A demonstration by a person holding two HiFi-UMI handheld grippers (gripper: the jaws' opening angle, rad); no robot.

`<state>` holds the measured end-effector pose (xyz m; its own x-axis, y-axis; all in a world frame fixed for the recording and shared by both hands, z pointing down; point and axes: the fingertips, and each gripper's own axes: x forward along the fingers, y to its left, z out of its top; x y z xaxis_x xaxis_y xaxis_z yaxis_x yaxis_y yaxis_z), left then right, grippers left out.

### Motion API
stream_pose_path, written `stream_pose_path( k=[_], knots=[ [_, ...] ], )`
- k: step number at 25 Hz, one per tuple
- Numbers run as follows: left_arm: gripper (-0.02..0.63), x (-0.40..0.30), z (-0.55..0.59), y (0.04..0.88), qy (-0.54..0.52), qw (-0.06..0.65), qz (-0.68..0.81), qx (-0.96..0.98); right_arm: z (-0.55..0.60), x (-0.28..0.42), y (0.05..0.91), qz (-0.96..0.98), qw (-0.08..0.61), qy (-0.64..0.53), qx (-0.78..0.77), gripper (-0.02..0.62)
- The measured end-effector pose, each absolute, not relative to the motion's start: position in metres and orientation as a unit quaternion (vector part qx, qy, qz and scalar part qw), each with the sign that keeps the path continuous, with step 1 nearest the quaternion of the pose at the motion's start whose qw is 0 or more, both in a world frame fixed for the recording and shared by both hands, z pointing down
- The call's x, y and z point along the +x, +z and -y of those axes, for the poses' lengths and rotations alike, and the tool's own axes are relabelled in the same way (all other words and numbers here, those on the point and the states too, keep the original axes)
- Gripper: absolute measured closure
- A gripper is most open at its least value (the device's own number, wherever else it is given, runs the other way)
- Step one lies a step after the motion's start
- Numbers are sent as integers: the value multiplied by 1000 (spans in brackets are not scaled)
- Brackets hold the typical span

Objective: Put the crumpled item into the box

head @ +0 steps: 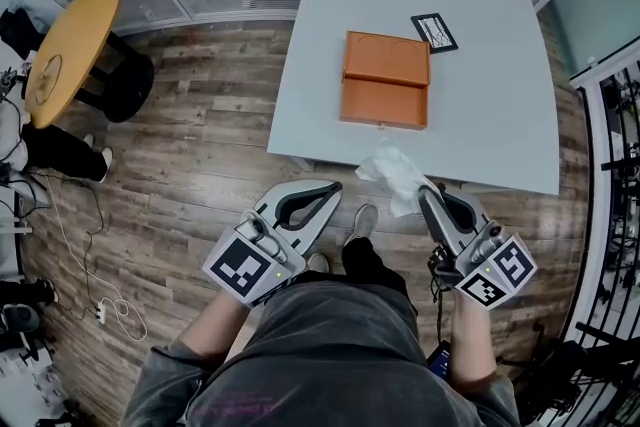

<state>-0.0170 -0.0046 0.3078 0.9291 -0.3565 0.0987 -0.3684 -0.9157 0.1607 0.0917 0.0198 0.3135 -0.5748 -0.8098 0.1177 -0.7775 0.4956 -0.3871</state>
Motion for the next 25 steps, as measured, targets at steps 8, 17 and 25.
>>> stream_pose_path(
  k=[8,17,25],
  knots=[
    [594,27,29,302,47,79,195,977,9,132,312,-871,51,-206,-443,591],
    [594,81,57,301,53,77,212,973,39,180,318,-880,51,-215,-421,591],
    [594,101,77,312,59,88,227,968,65,206,328,-882,43,-222,-414,591]
  ],
)
